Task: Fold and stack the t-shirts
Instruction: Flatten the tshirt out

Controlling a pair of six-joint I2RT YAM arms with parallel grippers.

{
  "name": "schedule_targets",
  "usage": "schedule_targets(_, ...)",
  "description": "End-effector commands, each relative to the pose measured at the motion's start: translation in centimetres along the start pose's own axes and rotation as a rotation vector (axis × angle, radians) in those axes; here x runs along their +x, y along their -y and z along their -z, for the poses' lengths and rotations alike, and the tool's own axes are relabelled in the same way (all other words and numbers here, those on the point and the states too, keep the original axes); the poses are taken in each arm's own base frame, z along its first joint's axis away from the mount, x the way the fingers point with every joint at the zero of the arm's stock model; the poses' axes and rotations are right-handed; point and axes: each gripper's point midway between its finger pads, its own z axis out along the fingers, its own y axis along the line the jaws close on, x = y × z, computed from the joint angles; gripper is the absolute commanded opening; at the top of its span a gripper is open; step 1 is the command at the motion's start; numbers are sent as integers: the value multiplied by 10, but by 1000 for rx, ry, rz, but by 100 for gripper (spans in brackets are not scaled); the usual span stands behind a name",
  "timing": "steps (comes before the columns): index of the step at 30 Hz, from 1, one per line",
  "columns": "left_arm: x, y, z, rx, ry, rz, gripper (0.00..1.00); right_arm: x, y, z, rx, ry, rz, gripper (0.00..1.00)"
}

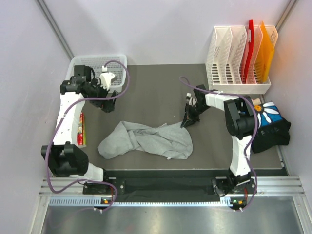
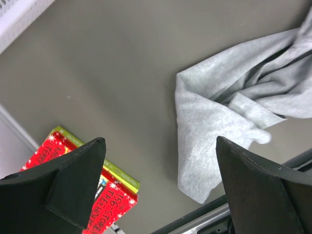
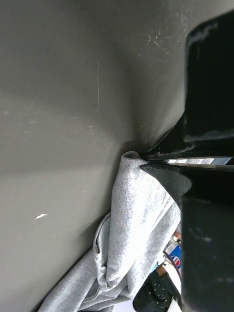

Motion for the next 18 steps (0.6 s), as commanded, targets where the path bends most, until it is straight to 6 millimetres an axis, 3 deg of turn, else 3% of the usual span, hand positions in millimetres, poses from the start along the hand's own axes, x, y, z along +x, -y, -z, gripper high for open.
schedule_targets(1, -12, 25, 12, 116, 54, -31, 99, -7, -6, -2, 3, 23, 33, 0)
schedule_targets(3, -3, 54, 1, 214, 0, -99, 99, -15, -10, 7, 5, 55, 37, 0)
schedule_targets(8, 59, 117, -31, 365, -233, -238, 99, -42, -13, 31, 19, 150, 14, 0)
schedule_targets(12, 87, 130, -49, 367, -313, -284, 99, -63, -5, 54, 29, 231, -24, 0)
schedule_targets(18, 105, 134, -64, 385, -382, -226, 99, -62, -2, 56, 35, 228, -27, 0)
